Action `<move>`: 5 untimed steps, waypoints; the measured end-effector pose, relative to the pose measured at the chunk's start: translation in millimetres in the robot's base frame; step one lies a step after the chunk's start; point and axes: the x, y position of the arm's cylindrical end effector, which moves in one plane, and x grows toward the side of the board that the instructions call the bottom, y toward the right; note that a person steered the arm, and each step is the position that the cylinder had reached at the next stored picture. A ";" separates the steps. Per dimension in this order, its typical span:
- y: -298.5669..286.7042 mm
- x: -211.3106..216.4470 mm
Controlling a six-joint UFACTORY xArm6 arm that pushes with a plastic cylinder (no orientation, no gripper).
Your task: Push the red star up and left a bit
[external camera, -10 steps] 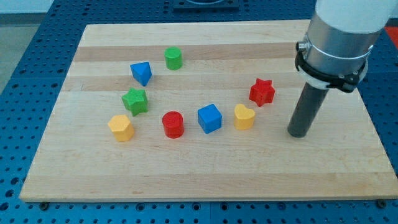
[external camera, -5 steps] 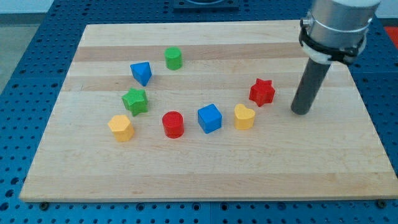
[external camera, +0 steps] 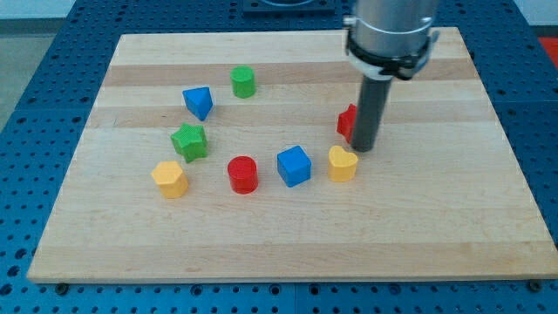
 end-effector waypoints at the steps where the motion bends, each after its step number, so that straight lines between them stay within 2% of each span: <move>1: -15.6 -2.4; 4: 15.9 -5.5; 5: 23.3 -26.0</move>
